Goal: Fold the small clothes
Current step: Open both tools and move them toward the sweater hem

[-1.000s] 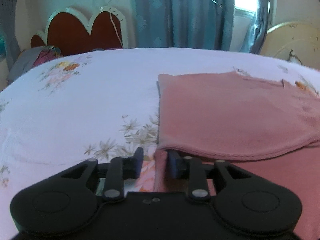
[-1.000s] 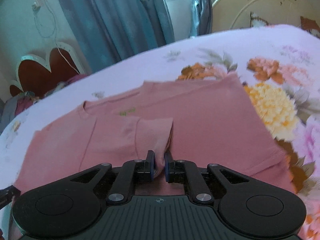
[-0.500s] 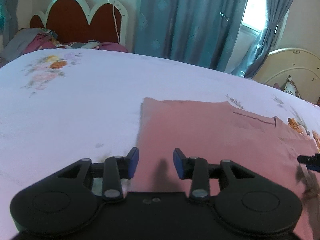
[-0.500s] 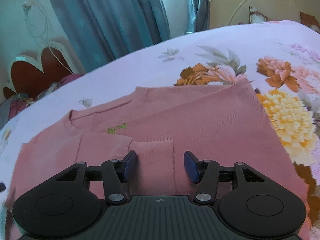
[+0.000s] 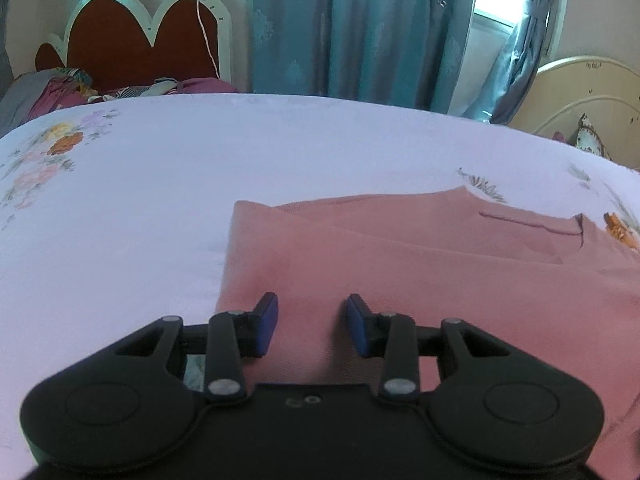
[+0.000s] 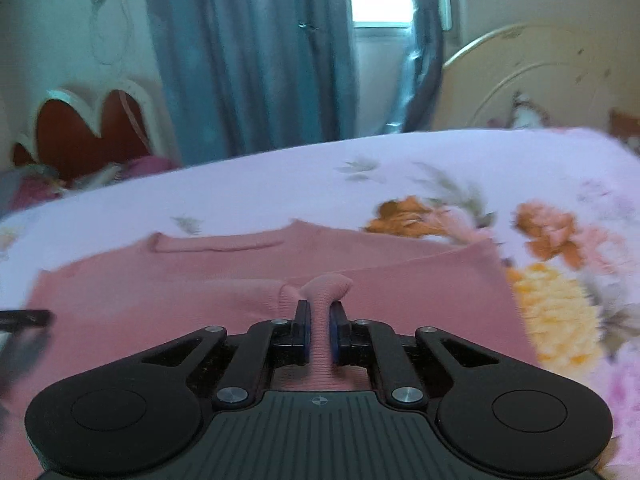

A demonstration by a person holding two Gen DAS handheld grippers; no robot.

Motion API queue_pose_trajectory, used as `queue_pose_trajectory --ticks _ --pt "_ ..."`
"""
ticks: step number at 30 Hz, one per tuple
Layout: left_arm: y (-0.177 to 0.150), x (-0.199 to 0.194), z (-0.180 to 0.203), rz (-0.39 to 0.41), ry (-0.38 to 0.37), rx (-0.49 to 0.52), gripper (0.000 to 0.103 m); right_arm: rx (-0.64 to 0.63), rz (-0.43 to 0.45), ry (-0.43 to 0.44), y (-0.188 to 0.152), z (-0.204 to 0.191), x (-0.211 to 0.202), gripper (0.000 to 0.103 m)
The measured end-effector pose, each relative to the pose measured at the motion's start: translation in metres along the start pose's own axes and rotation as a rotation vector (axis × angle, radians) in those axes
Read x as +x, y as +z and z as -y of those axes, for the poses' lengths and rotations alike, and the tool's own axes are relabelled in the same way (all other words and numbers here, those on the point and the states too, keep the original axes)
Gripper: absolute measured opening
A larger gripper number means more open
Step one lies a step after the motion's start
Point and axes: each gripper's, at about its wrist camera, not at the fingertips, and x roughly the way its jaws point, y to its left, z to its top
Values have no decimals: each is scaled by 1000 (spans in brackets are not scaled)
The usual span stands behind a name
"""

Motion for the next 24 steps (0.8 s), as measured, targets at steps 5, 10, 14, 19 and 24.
queue_pose_trajectory --ticks 5,10,14,19,24 --pt "1 -1 2 2 5 28 38 38 -20 20 0 11 3 6" --pt "9 -7 3 28 1 19 37 66 26 41 10 13 -14 6" --pt "15 -2 9 27 -1 30 37 70 6 70 9 9 -17 12" --pt "8 11 11 5 17 58 41 23 -27 65 -12 -2 -18 45" --pt "4 7 12 11 24 96 42 -38 -66 26 -25 -1 -13 34"
